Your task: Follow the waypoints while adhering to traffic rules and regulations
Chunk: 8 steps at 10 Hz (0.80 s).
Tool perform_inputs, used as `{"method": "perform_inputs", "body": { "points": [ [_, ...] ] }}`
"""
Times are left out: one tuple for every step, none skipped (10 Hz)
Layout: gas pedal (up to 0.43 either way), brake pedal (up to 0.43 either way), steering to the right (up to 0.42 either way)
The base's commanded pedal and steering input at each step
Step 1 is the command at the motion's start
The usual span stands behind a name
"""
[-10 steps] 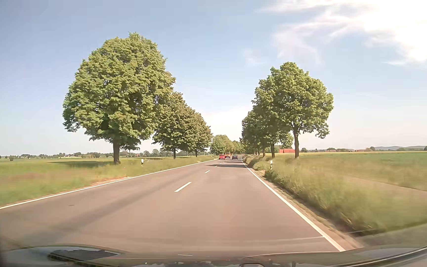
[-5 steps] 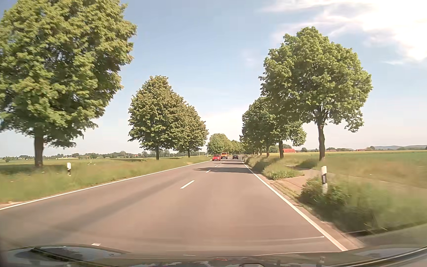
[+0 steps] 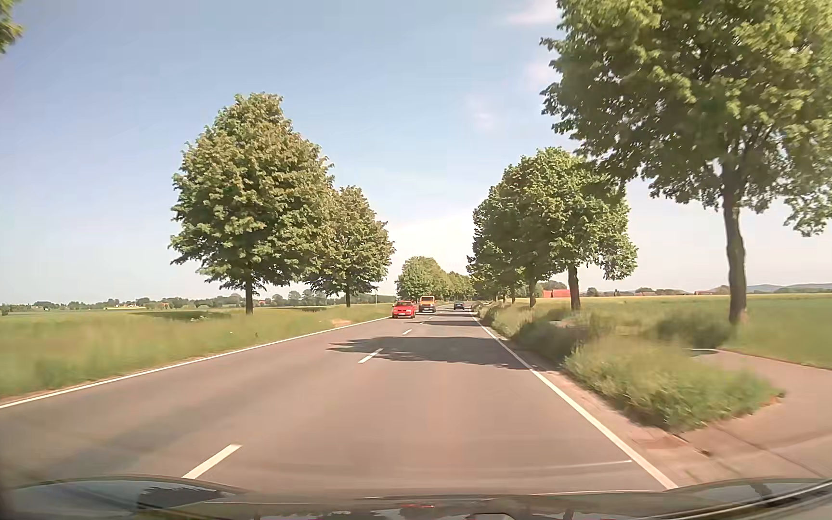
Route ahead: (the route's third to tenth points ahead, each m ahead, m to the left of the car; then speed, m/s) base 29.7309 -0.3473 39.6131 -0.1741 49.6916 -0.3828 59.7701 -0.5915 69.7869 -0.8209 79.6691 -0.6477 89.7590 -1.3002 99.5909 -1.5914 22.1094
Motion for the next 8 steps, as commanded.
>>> {"method": "perform_inputs", "body": {
  "points": [
    [0.220, 0.000, 0.002],
    [0.220, 0.000, 0.002],
    [0.220, 0.000, 0.002],
    [0.220, 0.000, 0.002],
    [0.220, 0.000, 0.002],
    [0.220, 0.000, 0.002],
    [0.220, 0.000, 0.002],
    [0.220, 0.000, 0.002]
  ]
}}
